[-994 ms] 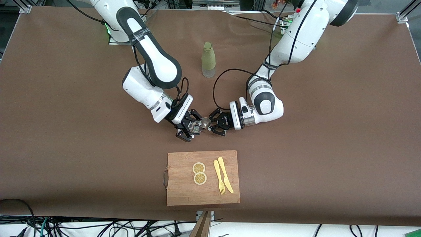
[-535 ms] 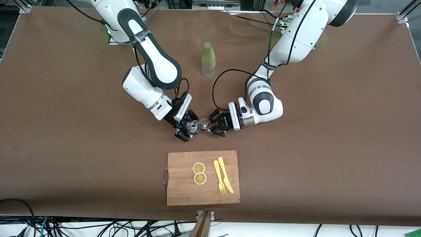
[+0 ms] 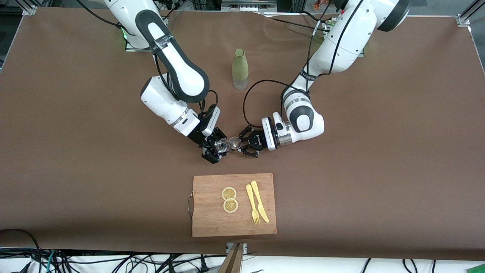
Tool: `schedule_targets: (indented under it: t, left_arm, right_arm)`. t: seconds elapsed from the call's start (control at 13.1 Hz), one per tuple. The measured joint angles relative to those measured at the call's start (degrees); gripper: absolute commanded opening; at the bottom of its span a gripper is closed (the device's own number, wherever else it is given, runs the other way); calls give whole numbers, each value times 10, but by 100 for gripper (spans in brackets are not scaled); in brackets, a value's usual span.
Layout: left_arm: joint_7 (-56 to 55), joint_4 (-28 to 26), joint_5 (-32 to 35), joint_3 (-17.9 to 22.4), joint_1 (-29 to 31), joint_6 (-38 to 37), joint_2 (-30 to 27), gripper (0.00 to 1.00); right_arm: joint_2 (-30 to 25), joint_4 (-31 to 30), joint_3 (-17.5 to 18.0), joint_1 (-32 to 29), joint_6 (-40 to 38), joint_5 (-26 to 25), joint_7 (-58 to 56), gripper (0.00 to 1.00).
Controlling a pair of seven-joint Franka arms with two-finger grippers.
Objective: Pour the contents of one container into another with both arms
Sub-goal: 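Tilt the beaker with the right gripper to pour into the jigger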
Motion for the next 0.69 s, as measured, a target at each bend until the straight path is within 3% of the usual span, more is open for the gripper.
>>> schedule_targets:
  t: [0.69]
  left_arm:
    - [0, 8, 0, -10, 0, 24, 2, 0]
  right_arm:
    - [0, -6, 0, 19, 43, 0, -78, 10]
